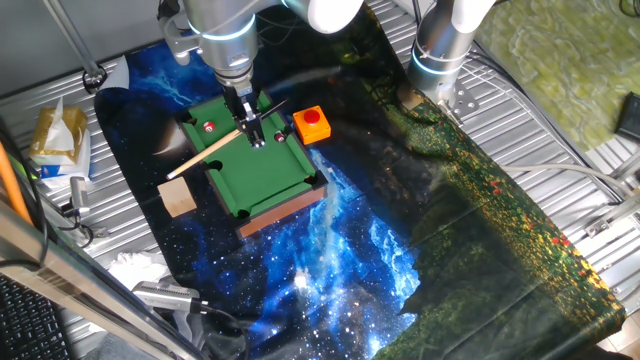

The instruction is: Hit the pool ball

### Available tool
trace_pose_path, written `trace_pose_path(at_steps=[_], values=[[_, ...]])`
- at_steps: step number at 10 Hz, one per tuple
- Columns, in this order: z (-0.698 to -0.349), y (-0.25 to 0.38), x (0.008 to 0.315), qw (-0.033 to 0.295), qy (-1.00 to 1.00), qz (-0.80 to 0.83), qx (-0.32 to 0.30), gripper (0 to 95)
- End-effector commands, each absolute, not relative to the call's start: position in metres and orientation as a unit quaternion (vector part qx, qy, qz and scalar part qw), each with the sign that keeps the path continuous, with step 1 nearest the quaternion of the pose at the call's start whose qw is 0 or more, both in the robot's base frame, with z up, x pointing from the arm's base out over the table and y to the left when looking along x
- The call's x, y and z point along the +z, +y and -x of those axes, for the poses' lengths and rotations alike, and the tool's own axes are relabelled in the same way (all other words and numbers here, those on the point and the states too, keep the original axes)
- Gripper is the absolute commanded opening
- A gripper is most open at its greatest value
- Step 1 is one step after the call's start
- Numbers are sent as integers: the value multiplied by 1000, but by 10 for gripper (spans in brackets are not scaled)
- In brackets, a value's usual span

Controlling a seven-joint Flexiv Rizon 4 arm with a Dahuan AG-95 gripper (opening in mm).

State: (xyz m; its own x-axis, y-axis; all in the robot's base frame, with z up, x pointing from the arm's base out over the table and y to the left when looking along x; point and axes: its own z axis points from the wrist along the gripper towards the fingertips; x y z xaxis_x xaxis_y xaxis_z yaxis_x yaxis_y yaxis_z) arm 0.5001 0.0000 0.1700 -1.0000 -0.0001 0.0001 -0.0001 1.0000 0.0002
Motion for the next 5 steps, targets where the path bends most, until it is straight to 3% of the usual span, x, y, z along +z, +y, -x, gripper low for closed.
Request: trace_pose_path(at_steps=[1,5], values=[[-500,0,170,-67,-988,-140,-3,0],[-500,0,170,-64,-987,-148,3,0]])
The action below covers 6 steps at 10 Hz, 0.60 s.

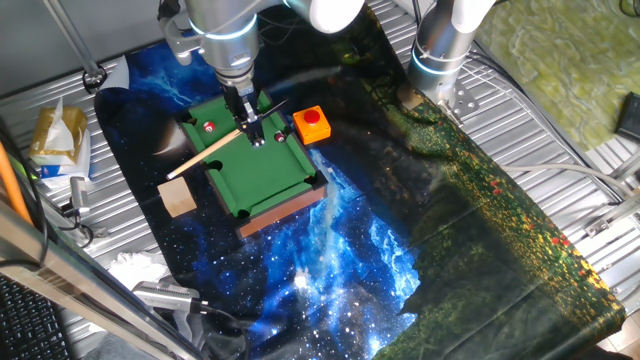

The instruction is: Hit the pool ball

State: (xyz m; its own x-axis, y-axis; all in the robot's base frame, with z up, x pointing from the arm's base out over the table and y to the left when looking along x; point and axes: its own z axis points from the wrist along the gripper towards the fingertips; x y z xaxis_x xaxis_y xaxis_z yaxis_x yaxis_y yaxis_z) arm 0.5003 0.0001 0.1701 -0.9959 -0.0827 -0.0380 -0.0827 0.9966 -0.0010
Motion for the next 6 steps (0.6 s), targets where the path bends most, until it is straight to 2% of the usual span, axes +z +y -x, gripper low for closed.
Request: trace_pose_path(at_steps=[1,6], values=[[-500,0,170,64,987,147,-3,0],[-500,0,170,63,987,146,-5,0]])
